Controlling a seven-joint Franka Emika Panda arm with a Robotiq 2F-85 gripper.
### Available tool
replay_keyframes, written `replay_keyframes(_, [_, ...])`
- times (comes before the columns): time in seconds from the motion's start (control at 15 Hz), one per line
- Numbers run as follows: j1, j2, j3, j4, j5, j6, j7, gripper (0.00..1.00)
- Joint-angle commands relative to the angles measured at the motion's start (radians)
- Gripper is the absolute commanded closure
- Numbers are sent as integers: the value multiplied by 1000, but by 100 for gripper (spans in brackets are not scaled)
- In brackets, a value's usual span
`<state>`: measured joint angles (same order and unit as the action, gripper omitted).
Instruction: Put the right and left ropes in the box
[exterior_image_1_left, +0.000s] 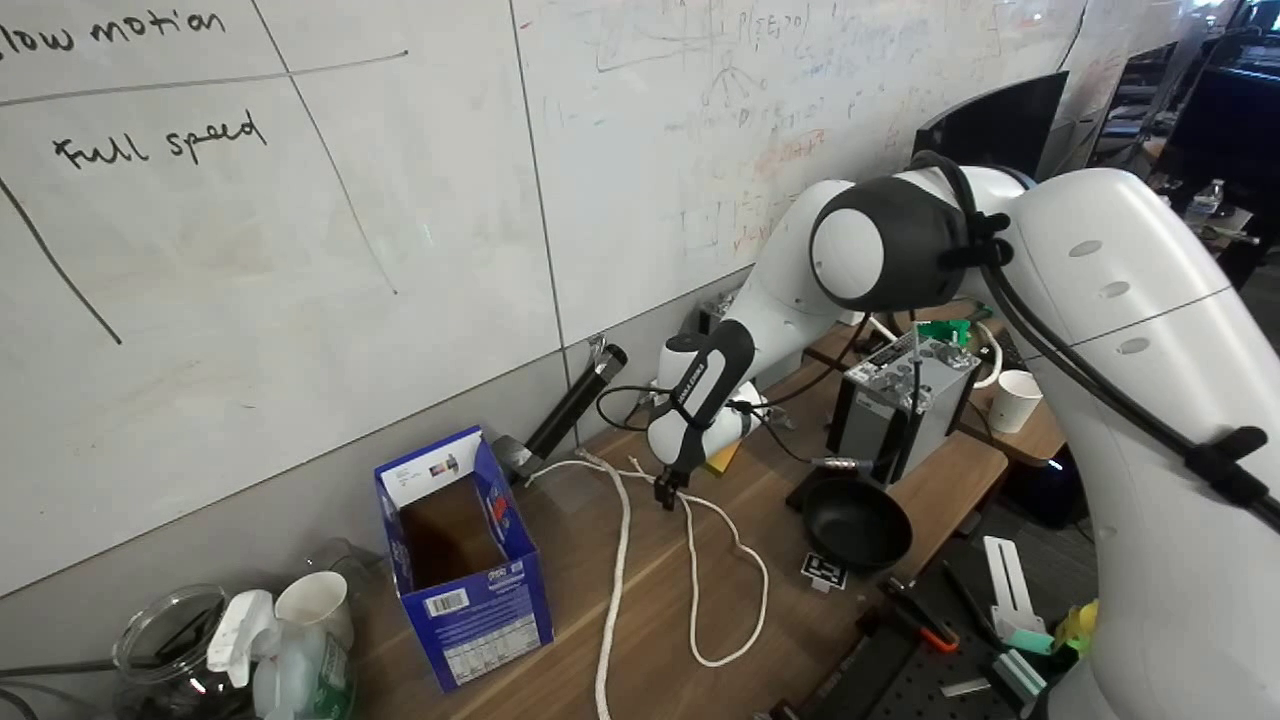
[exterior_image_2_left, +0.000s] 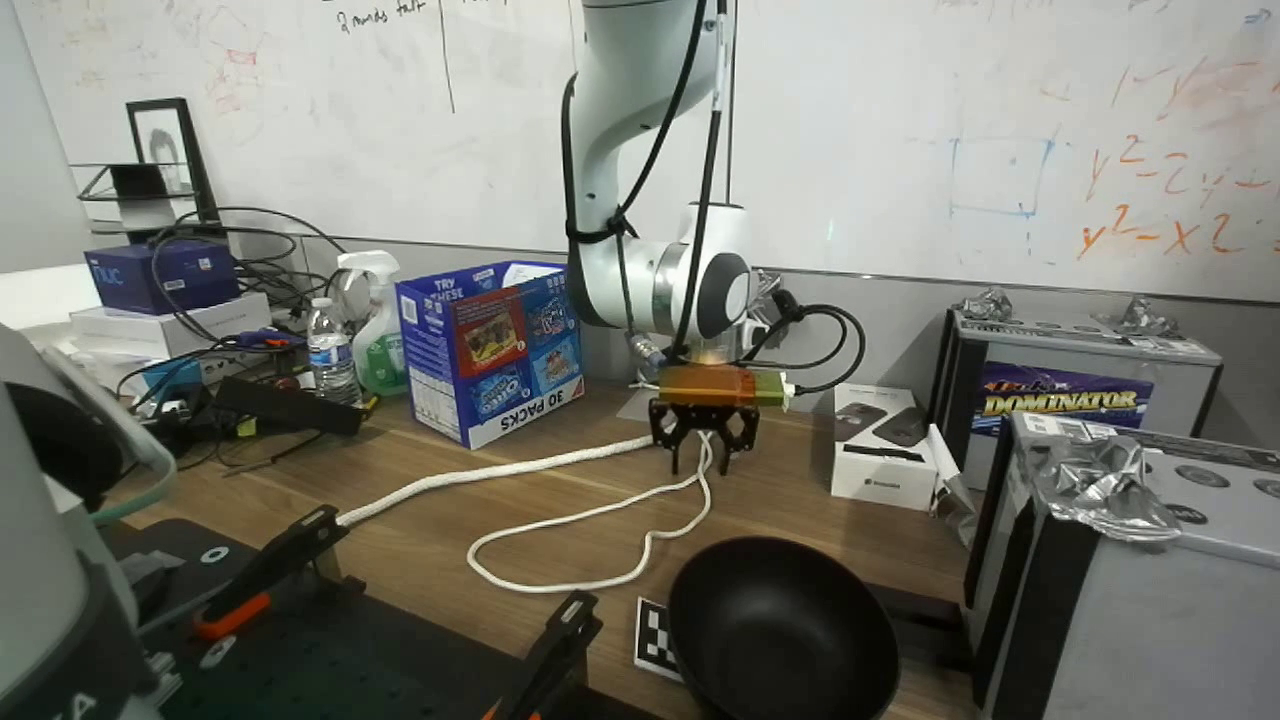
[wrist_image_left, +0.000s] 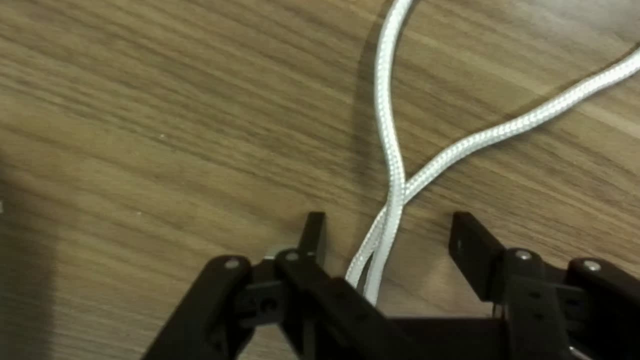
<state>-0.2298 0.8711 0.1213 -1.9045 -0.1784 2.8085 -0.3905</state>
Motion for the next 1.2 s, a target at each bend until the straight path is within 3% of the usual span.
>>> replay_keyframes(0.0, [-16, 9, 21, 16, 15, 12, -38, 66])
replay_keyframes(0.27, [-16, 5, 23, 19, 16, 4, -45, 94])
replay_keyframes(0.47, [-12, -1, 19, 21, 16, -16, -43, 100])
replay_keyframes(0.8, [9, -80, 15, -23, 24, -75, -11, 95])
replay_keyframes(1.13, [82, -277, 2, -118, 40, -189, 72, 96])
